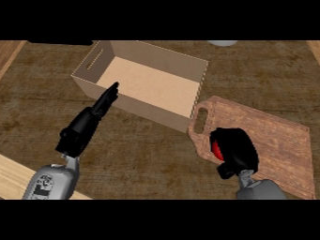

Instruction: Pick the tomato from the cutting board and place it in the cardboard box

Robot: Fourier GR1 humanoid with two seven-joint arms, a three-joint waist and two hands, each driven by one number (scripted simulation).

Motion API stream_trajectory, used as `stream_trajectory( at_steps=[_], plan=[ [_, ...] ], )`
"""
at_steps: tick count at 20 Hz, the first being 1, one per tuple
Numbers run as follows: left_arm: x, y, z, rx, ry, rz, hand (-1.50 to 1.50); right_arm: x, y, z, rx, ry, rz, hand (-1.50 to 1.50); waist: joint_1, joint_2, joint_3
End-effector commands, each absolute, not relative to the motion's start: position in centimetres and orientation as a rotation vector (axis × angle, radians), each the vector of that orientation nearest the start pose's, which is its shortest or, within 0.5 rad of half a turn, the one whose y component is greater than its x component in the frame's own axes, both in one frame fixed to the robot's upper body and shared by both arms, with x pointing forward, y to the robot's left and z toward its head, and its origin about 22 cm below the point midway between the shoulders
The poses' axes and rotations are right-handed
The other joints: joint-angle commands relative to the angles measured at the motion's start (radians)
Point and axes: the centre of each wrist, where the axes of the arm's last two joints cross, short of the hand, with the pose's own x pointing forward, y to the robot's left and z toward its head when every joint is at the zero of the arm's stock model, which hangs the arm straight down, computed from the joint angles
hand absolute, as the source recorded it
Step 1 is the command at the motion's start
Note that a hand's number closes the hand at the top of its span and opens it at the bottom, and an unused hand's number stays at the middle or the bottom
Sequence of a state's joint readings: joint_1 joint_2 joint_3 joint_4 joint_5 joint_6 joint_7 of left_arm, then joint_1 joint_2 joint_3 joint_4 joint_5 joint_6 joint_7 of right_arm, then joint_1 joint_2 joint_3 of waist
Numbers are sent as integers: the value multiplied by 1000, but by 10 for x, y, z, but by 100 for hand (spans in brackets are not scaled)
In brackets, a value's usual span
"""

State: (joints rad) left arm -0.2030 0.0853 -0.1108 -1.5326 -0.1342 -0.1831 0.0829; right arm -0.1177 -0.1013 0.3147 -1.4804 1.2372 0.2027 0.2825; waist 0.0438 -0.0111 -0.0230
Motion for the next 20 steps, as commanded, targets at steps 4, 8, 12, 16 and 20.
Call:
stream_trajectory(
  at_steps=[4, 8, 12, 16, 20],
  plan=[
    [290, 188, 43, -100, -1607, -520, 0, 257, -79, 37, -1104, -1151, 1089, 150, 48, 13, 21],
    [291, 192, 41, -122, -1601, -530, 0, 254, -43, 62, -1270, -1169, 982, 150, 64, 11, 20],
    [289, 186, 38, -113, -1599, -541, 0, 239, -8, 86, -1313, -1236, 911, 150, 70, 12, 21],
    [291, 174, 39, -133, -1591, -534, 0, 225, 13, 117, -1306, -1325, 899, 150, 69, 7, 20],
    [291, 172, 41, -145, -1599, -545, 0, 224, 23, 145, -1298, -1454, 787, 150, 75, 2, 19]
  ],
)
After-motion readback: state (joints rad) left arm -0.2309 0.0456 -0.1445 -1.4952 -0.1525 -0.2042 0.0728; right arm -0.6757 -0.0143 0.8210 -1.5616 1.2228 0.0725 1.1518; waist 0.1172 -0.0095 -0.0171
